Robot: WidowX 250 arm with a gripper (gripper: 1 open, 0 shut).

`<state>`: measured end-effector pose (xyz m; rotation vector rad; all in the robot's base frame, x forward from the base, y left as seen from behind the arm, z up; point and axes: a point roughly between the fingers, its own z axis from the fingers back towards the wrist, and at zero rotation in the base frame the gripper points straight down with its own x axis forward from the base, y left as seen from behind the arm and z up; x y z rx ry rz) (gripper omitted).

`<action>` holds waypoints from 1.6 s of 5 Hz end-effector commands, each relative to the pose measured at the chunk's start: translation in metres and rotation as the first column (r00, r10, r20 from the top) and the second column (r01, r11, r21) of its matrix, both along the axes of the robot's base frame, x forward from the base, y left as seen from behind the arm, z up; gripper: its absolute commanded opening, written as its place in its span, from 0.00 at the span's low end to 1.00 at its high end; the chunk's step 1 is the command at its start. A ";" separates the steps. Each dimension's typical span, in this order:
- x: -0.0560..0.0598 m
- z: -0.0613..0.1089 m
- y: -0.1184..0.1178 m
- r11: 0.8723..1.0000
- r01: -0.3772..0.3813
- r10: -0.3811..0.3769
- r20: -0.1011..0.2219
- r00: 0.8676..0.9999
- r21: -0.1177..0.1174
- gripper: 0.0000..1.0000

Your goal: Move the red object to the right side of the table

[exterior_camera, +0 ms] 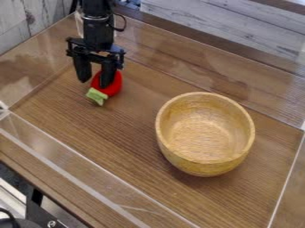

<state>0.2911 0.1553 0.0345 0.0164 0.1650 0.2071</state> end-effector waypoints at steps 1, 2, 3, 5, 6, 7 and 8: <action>0.009 0.013 0.006 1.000 -0.014 0.013 0.050 0.999 0.022 0.00; 0.012 0.028 0.003 1.000 -0.012 0.011 0.076 0.997 0.004 0.00; 0.015 0.043 0.000 1.000 -0.009 0.011 0.101 0.995 -0.015 0.00; 0.020 0.068 -0.008 0.999 -0.003 0.010 0.129 0.992 -0.051 0.00; 0.025 0.076 -0.011 0.998 0.003 0.005 0.135 0.991 -0.063 0.00; 0.032 0.072 -0.014 0.998 0.016 -0.007 0.128 0.992 -0.066 0.00; 0.036 0.065 -0.016 0.997 0.029 -0.022 0.113 0.993 -0.065 0.00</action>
